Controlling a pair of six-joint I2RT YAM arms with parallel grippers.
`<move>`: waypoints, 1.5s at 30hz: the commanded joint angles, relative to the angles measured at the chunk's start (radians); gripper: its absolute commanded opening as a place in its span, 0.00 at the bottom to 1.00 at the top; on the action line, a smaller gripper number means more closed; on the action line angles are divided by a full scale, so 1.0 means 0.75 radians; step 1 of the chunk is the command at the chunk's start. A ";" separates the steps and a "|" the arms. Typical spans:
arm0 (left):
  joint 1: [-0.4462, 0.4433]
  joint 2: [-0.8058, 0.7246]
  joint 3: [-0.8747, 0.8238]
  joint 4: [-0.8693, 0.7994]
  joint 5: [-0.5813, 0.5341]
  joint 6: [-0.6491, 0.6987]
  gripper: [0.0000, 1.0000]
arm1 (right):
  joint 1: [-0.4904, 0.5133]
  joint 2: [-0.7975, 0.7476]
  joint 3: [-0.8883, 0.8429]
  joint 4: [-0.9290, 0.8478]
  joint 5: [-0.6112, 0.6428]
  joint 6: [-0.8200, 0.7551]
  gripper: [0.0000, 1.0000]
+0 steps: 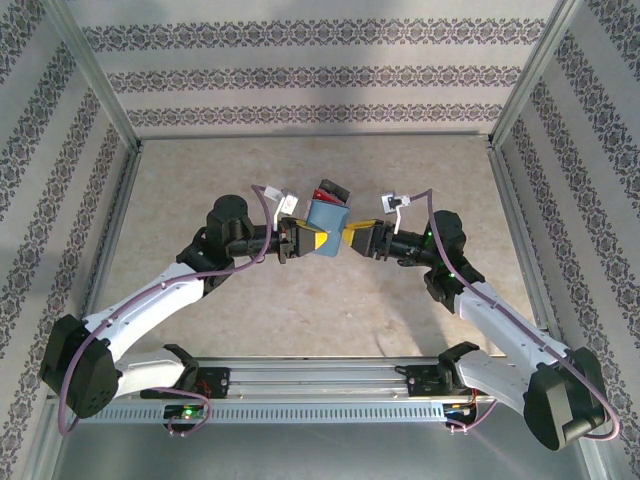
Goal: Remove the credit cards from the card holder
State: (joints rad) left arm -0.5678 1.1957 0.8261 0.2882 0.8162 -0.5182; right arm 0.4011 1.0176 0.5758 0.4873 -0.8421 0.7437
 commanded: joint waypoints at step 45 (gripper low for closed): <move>0.021 0.158 -0.053 -0.111 -0.047 -0.101 0.70 | 0.005 -0.045 0.040 -0.301 0.239 0.021 0.00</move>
State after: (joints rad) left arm -0.5560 1.2926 0.7994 0.2302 0.7990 -0.5999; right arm 0.4019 0.9970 0.5766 0.3004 -0.7128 0.7643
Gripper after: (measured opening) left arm 0.701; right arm 0.074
